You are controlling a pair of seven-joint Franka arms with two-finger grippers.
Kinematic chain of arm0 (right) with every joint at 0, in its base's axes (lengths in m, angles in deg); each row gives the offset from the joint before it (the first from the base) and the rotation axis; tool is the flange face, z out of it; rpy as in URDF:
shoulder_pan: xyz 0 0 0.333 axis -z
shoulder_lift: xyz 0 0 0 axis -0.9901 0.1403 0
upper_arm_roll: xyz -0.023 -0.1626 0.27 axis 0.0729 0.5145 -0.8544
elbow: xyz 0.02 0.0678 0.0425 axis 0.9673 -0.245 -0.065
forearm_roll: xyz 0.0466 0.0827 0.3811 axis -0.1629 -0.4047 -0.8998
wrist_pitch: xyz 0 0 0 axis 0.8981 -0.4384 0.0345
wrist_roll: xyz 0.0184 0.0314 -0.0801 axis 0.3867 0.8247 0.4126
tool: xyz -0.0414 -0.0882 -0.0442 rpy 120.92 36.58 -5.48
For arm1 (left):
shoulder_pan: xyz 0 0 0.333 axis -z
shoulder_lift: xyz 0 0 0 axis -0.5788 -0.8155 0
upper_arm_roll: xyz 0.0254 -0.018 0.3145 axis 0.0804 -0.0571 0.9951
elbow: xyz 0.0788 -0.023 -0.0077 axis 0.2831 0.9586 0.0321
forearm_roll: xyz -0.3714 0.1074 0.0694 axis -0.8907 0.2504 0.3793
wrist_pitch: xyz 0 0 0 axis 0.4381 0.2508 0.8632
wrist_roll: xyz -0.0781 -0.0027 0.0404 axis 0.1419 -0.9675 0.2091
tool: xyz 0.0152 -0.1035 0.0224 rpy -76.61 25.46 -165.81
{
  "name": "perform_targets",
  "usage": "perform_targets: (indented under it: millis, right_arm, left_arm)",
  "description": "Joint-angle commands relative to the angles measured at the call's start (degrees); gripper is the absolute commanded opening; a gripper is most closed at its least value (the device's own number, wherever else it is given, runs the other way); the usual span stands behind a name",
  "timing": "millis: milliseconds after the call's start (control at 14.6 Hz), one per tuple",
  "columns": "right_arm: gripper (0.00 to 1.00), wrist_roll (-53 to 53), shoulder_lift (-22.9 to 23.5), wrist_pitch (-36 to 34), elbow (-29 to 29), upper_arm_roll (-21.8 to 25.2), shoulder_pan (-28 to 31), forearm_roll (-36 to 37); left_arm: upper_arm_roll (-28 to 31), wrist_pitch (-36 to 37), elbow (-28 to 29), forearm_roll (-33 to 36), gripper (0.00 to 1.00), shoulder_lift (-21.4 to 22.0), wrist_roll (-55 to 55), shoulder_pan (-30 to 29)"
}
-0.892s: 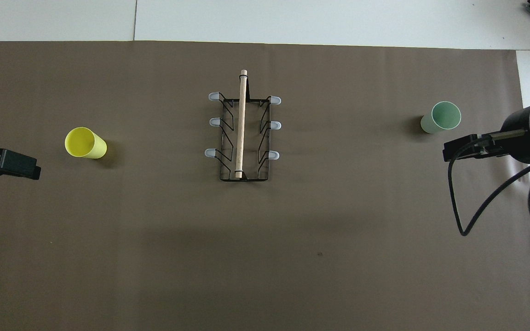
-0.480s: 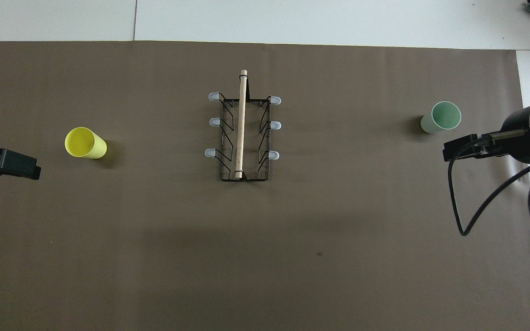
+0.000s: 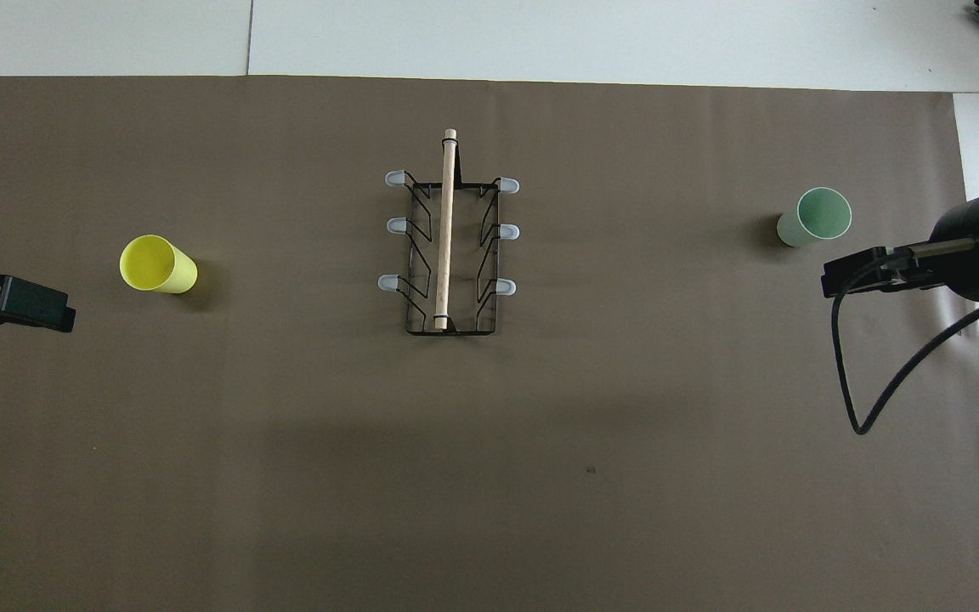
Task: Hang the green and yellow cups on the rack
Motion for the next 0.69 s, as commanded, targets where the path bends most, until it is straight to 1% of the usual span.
perform_targets:
  millis: [0,69,137,206,275,343,412,618]
  right_arm:
    - [1.00,-0.4,-0.7,-0.2,-0.5,1.3,-0.5,-0.8]
    - [1.00,-0.2,-0.8,-1.1,-0.6,1.4,-1.5,-0.7]
    - [1.00,-0.1,-0.9,-0.5,-0.9,1.4,-2.9,0.1]
    - [1.00,0.9,-0.7,1.1,-1.5,1.4,-2.9,0.2]
    - [1.00,4.7,-0.7,2.1,-2.7,1.4,-2.2,0.3]
    - [1.00,9.9,-0.5,2.1,-3.2,1.4,-1.4,1.6]
    - [1.00,14.1,-0.2,2.2,-3.3,1.4,-1.1,4.8]
    - [1.00,15.9,2.5,2.1,-3.6,1.4,-1.9,9.8]
  left_arm:
    - [0.0,0.9,0.0,0.9,1.00,0.2,0.0,0.2]
    - [0.0,0.9,0.0,0.9,1.00,0.2,0.0,0.2]
    - [0.0,0.9,0.0,0.9,1.00,0.2,0.0,0.2]
    - [0.0,0.9,0.0,0.9,1.00,0.2,0.0,0.2]
    - [0.1,0.3,0.0,0.9,1.00,0.1,0.0,0.1]
    - [0.0,-0.2,0.0,0.9,1.00,0.2,-0.2,0.0]
    - [-0.1,-0.9,0.2,0.9,1.00,0.2,-0.1,0.0]
    - [0.0,-3.9,1.5,0.9,1.00,0.4,0.2,0.2]
